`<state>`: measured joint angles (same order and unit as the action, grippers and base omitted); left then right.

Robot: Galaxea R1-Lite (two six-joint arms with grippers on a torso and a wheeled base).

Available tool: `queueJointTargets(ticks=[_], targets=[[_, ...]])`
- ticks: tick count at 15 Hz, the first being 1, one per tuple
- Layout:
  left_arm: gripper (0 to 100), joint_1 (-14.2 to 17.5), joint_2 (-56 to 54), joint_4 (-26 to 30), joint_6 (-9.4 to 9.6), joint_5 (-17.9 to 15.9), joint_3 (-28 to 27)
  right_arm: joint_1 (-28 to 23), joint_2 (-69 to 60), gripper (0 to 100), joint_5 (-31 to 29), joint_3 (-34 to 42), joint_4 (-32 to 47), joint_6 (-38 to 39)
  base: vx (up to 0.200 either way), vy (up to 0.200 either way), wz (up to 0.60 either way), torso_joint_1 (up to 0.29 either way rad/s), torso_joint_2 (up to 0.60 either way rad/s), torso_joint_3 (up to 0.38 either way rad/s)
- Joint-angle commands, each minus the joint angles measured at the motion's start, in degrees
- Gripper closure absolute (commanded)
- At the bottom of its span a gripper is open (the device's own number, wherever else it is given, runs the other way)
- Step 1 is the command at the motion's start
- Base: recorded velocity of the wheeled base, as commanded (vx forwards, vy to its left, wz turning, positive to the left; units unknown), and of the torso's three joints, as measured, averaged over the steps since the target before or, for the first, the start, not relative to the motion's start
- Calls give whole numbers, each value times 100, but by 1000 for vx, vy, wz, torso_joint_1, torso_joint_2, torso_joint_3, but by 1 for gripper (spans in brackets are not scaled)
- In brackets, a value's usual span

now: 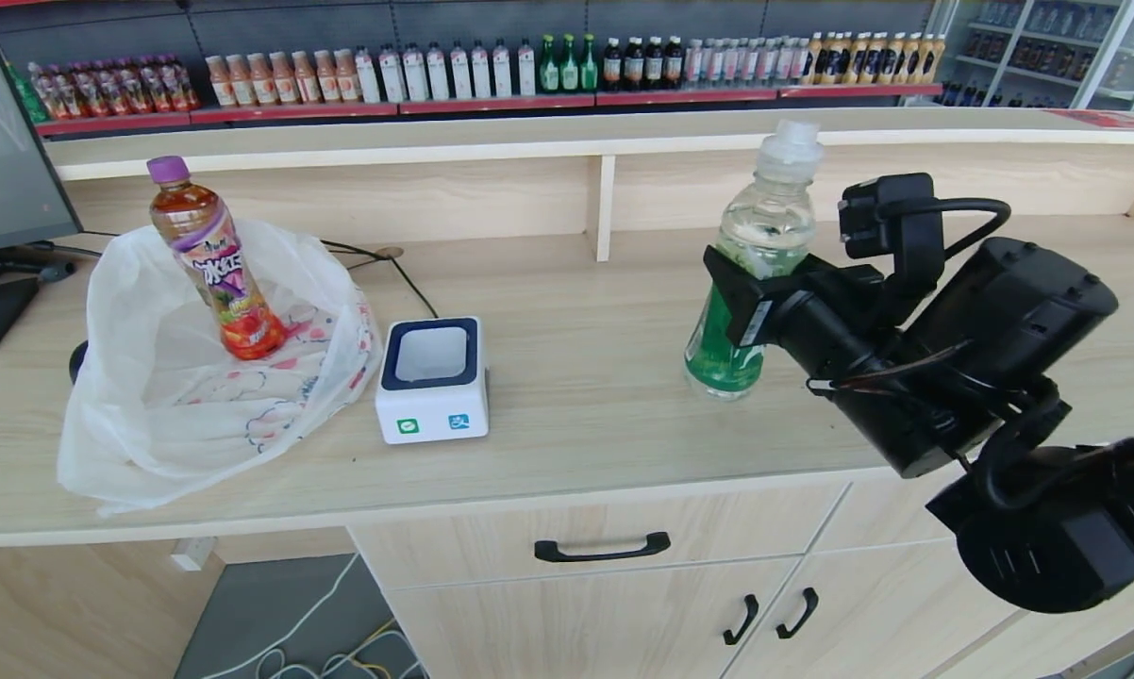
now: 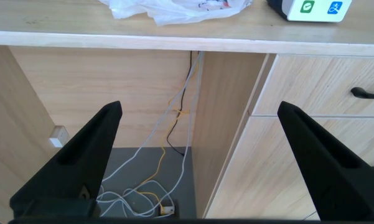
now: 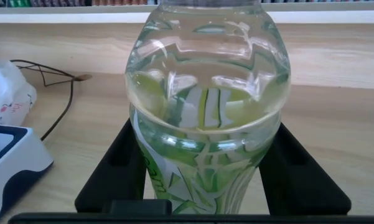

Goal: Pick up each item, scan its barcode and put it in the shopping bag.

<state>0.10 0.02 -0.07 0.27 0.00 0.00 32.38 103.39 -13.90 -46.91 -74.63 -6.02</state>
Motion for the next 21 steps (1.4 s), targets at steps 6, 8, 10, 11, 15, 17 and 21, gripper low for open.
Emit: queueJointTargets(ticks=[6, 8, 10, 11, 15, 17, 21], targets=[[0, -1, -2, -1, 0, 0, 0, 489, -1277, 100, -87, 1114, -8, -136, 0, 0, 0, 0, 0, 0], [0, -1, -2, -1, 0, 0, 0, 550, -1620, 100, -140, 1492, -8, -171, 0, 0, 0, 0, 0, 0], [0, -1, -2, -1, 0, 0, 0, 559, -1954, 100, -113, 1834, -8, -162, 0, 0, 0, 0, 0, 0], [0, -1, -2, -1, 0, 0, 0, 568, -2095, 100, -87, 1940, -8, -154, 0, 0, 0, 0, 0, 0], [0, -1, -2, -1, 0, 0, 0, 779, -2279, 100, 89, 2230, -8, 101, 0, 0, 0, 0, 0, 0], [0, -1, -2, -1, 0, 0, 0, 788, -2279, 100, 397, 2256, -8, 382, 0, 0, 0, 0, 0, 0], [0, -1, -2, -1, 0, 9, 0, 752, -2350, 100, 924, 2283, -8, 1367, 0, 0, 0, 0, 0, 0]])
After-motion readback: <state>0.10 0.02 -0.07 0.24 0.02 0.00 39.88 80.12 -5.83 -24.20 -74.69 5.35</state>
